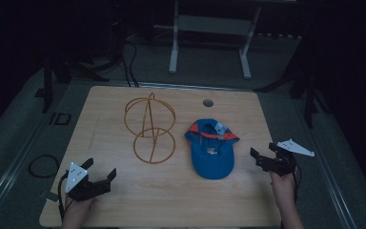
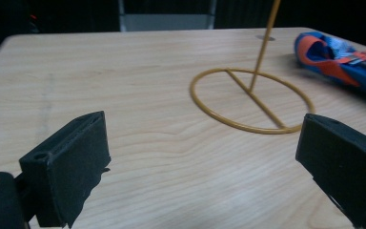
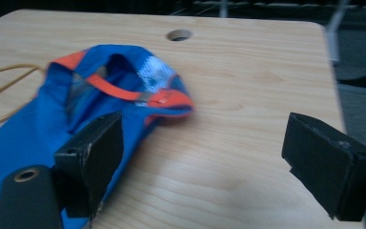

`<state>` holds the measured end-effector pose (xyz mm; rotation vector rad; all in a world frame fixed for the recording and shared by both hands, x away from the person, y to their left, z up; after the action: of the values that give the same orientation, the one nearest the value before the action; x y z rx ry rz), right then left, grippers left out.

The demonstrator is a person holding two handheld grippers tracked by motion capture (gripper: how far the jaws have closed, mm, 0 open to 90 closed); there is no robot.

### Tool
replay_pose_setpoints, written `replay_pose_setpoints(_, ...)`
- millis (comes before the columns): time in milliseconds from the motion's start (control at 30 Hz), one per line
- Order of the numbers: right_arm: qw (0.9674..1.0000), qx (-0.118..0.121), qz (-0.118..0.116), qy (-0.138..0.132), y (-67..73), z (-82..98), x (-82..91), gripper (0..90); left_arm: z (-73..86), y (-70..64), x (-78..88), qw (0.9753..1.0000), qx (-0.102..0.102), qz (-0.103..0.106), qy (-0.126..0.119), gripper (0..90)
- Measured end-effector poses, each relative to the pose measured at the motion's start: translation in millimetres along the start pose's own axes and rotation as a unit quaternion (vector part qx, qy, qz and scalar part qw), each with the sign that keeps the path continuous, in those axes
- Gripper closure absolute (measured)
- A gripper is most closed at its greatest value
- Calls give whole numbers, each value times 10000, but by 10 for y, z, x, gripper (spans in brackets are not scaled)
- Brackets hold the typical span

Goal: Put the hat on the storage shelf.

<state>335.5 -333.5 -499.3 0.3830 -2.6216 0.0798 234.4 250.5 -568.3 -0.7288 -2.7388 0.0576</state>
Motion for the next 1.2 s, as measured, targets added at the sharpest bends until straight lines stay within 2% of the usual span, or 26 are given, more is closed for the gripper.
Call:
replay_pose_setpoints(33, 10000, 0, 0, 0, 0, 0, 0, 136, 0, 0, 0, 10000, 0, 0, 0, 43)
replay_pose_setpoints(67, 9999, 132, -78, 35, 42, -80, -18, 136, -16, -27, 0, 9999, -51, 70, 101, 43)
replay_pose_setpoints(133, 9994, 254, -200, 149, 83, -145, -49, 136, -21, -44, -1, 9999, -81, 81, 110, 43)
replay_pose_setpoints(200, 9988, 280, -337, 196, 128, -205, -87, 136, -32, -99, -7, 9996, -201, 129, 124, 42)
replay_pose_setpoints(267, 9987, 324, -306, 230, 183, -259, -136, 137, -35, -110, -9, 9996, -225, 122, 132, 42)
replay_pose_setpoints(300, 9985, 344, -350, 243, 211, -293, -170, 138, -40, -132, -11, 9993, -324, 61, 199, 42)
replay_pose_setpoints(367, 9980, 379, -476, 155, 249, -331, -214, 145, -39, -144, -5, 9987, -428, 123, 237, 42)
replay_pose_setpoints(433, 9971, 463, -577, 184, 315, -373, -288, 145, -37, -154, -8, 9981, -519, 117, 306, 42)
replay_pose_setpoints(600, 9954, 583, -700, 311, 432, -464, -485, 155, -29, -164, -24, 9975, -551, 177, 393, 43)
replay_pose_setpoints(667, 9951, 578, -732, 329, 447, -483, -527, 155, -29, -164, -24, 9975, -551, 177, 393, 43)
replay_pose_setpoints(733, 9945, 631, -753, 355, 494, -533, -631, 209, -29, -162, -30, 9973, -569, 188, 430, 43)
replay_pose_setpoints(1033, 9925, 797, -742, 558, 619, -604, -967, 214, -34, -156, -24, 9974, -563, 221, 392, 51)
replay_pose_setpoints(1200, 9915, 841, -681, 721, 641, -597, -1168, 223, -38, -156, -20, 9973, -576, 238, 390, 51)
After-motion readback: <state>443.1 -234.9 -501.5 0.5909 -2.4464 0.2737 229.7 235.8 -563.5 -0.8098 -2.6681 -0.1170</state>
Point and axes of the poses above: each handheld gripper's, and its own axes: x roughly backward along the jaws, z roughly out of its underside, y roughly to its left, the point moved 1 cm from there along -x, roughly forward along the jaws, and after that the axes turned 8 degrees about z, right-handed, at the moved point
